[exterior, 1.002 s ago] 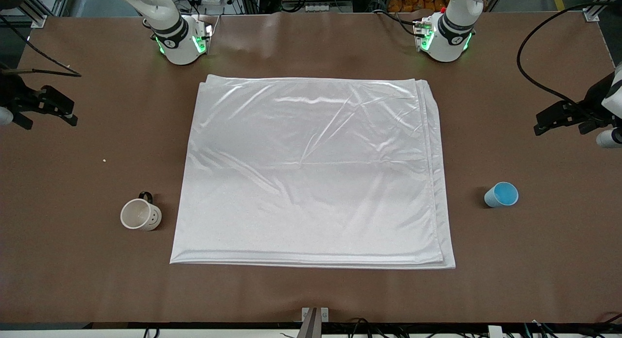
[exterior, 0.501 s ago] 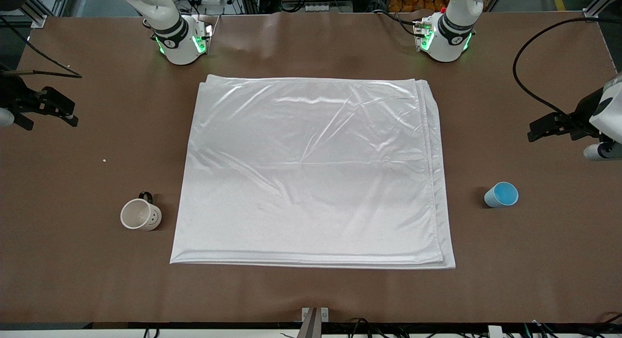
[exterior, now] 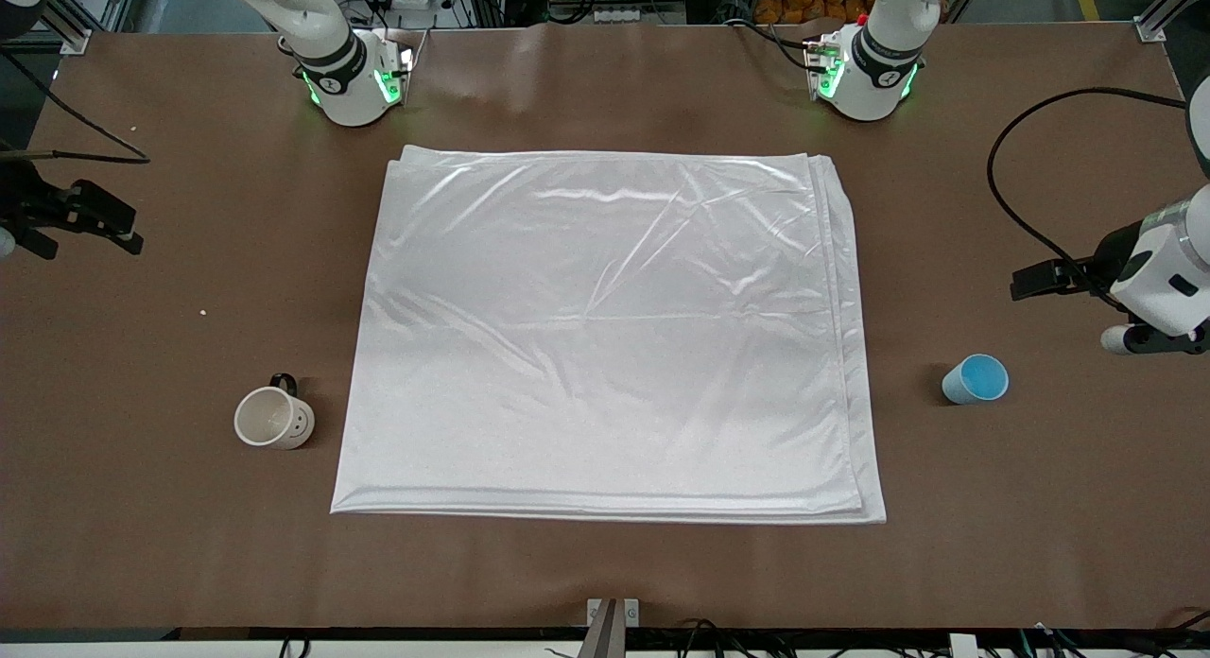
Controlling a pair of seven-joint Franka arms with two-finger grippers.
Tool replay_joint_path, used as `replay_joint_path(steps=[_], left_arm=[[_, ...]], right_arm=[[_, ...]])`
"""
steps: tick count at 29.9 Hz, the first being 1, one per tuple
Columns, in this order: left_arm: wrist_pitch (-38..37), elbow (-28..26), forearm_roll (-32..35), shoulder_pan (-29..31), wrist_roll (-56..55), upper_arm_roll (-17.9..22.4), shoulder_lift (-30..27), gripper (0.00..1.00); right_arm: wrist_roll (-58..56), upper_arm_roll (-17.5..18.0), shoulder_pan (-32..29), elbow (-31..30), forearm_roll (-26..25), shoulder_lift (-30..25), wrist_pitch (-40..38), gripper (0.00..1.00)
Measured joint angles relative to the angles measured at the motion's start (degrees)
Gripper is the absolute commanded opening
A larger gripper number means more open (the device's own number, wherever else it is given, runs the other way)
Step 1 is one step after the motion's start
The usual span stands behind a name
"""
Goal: Place blue cup into white mug on cloth
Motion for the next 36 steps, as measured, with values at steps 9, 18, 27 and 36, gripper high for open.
replay_joint_path(steps=[9, 18, 27, 36], left_arm=[[4.98, -0.09, 5.26, 0.46, 0.01, 0.05, 6.47, 1.00], [8.40, -0.10, 8.76, 1.71, 0.01, 0.08, 12.00, 1.00], [10.11, -0.09, 9.43, 1.97, 0.01, 0.18, 15.10, 1.00], [11.11, -0.08, 9.50, 2.61, 0.01, 0.51, 17.02, 1.00]], right_arm=[[0.00, 0.00, -0.16, -1.22, 0.00, 1.89, 2.75, 1.00], [0.00, 0.00, -0.25, -9.39, 0.00, 3.57, 13.80, 1.00], [0.01, -0.02, -1.36, -11.16, 0.00, 8.20, 19.82, 1.00], [0.01, 0.10, -1.44, -11.68, 0.00, 14.88, 27.10, 1.00]])
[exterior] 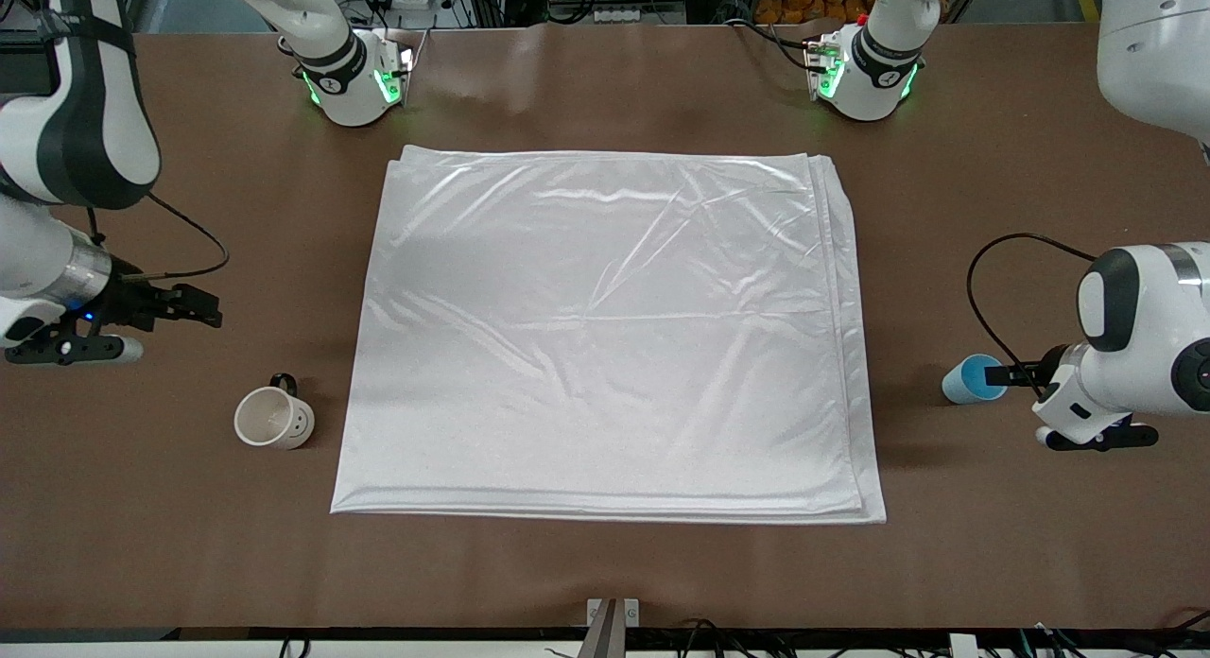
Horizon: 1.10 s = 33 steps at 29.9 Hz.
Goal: Place blue cup into white mug on cloth
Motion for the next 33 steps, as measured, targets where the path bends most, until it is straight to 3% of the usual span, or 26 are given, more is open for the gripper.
replay_joint_path(steps=[10, 17, 18, 21, 22, 25, 31, 33], left_arm=[[2.07, 0.00, 0.92, 0.89, 0.05, 0.02, 1.69, 1.00], [4.05, 0.00, 0.93, 0.90, 0.05, 0.01, 2.86, 1.00], [4.42, 0.00, 0.93, 0.90, 0.05, 0.01, 2.99, 0.96], [5.60, 0.00, 0.93, 0.90, 0.05, 0.01, 3.27, 0.39], [5.85, 0.00, 0.93, 0.90, 0.03, 0.01, 3.33, 0.26], [6.22, 0.07, 0.93, 0.89, -0.08, 0.00, 3.32, 0.00], [6.24, 0.27, 0.92, 1.47, -1.50, 0.02, 3.33, 0.00], [6.24, 0.27, 0.92, 1.77, -1.88, 0.02, 3.33, 0.00]], right_arm=[[0.04, 0.45, 0.50, -4.08, 0.18, 3.99, 10.22, 1.00], [0.06, 0.50, 0.75, -6.12, 0.19, 5.19, 14.03, 0.93], [0.06, 0.50, 0.75, -6.16, 0.19, 5.39, 14.43, 0.90], [0.06, 0.50, 0.75, -6.19, 0.19, 5.94, 15.39, 0.79], [0.06, 0.50, 0.76, -6.20, 0.19, 6.11, 15.62, 0.77], [0.06, 0.50, 0.86, -6.19, 0.19, 6.59, 16.27, 0.76], [0.06, 0.51, 1.45, -6.19, 0.19, 8.06, 19.25, 0.63], [0.06, 0.50, 1.63, -6.10, 0.19, 8.68, 20.04, 0.54]])
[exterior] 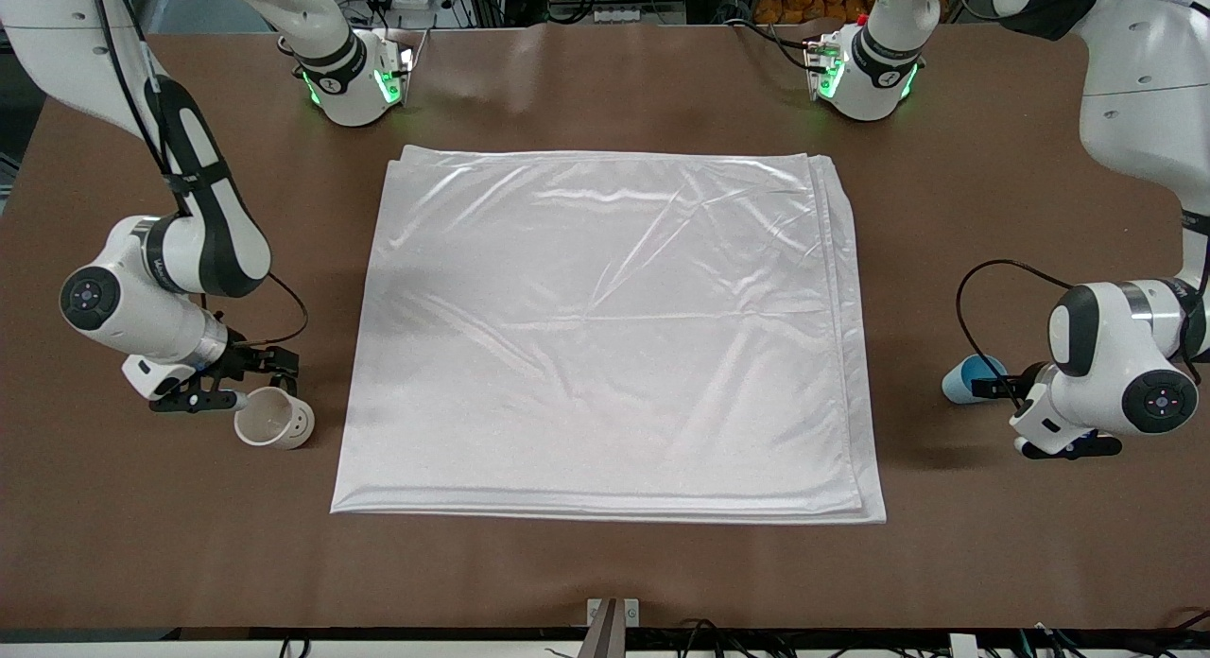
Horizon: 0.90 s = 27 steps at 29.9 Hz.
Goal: Place blue cup into white mug on cloth
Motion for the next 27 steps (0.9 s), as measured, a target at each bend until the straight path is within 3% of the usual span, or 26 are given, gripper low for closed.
replay_joint_path(steps=[6, 11, 14, 18, 27], left_arm=[[-0.02, 0.24, -0.23, 0.34, -0.22, -0.23, -0.29, 0.00], [-0.02, 0.45, -0.23, 0.19, -0.23, -0.34, -0.44, 0.00], [-0.02, 0.53, -0.23, 0.09, -0.23, -0.40, -0.62, 0.00], [-0.01, 0.65, -0.22, 0.02, -0.23, -0.41, -1.01, 0.00], [-0.03, 0.85, -0.22, 0.02, -0.23, -0.64, -3.25, 0.00]], right_arm=[[0.00, 0.00, 0.35, 0.71, 0.00, 1.44, 0.69, 0.34], [0.00, 0.00, 0.37, 1.18, 0.00, 1.61, 0.69, 0.31], [0.00, -0.02, 0.37, 1.37, 0.00, 1.61, 0.68, 0.24], [0.00, -0.04, 0.37, 1.61, 0.00, 1.61, 0.68, 0.00], [-0.01, -0.04, 0.37, 2.76, 0.00, 0.96, 0.53, 0.00]])
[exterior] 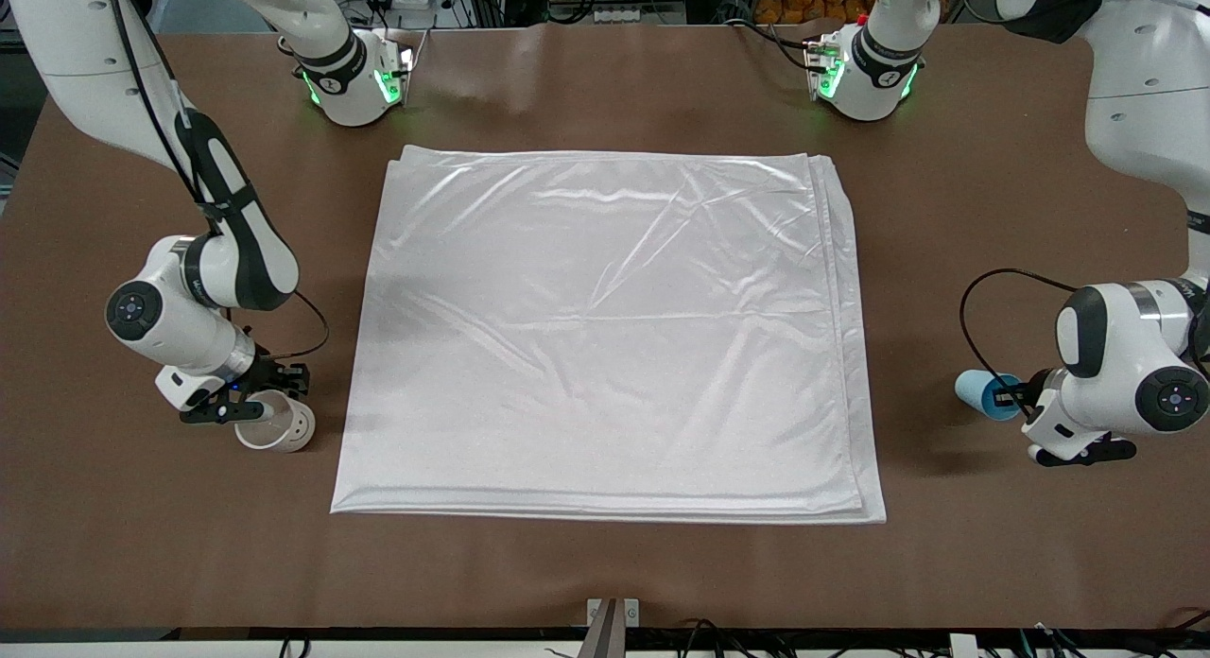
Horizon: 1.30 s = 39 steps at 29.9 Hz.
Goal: Place blue cup into white mug on cloth
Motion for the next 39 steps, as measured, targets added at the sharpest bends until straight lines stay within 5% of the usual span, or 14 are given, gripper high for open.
replay_joint_path(steps=[9, 17, 28, 39], left_arm=[[-0.02, 0.09, 0.00, -0.05, 0.00, -0.29, -2.79, 0.00], [-0.05, 0.08, -2.30, -0.06, -0.15, -0.40, -3.46, 0.00], [0.00, 0.53, -4.13, -0.11, -6.46, -2.90, -3.48, 0.00], [0.05, 1.29, -4.14, -0.60, -20.08, -9.37, -3.49, 0.00]], right_arm=[[0.41, 0.11, 1.74, 2.15, 0.02, -6.16, -9.02, 0.00], [12.73, 0.38, 10.16, 6.36, 0.13, -11.54, -19.08, 0.00], [31.52, 7.00, 22.55, 8.30, 0.13, -11.23, -18.11, 0.00], [40.91, 7.69, 35.65, 13.56, -1.15, -6.63, -17.36, 0.00]])
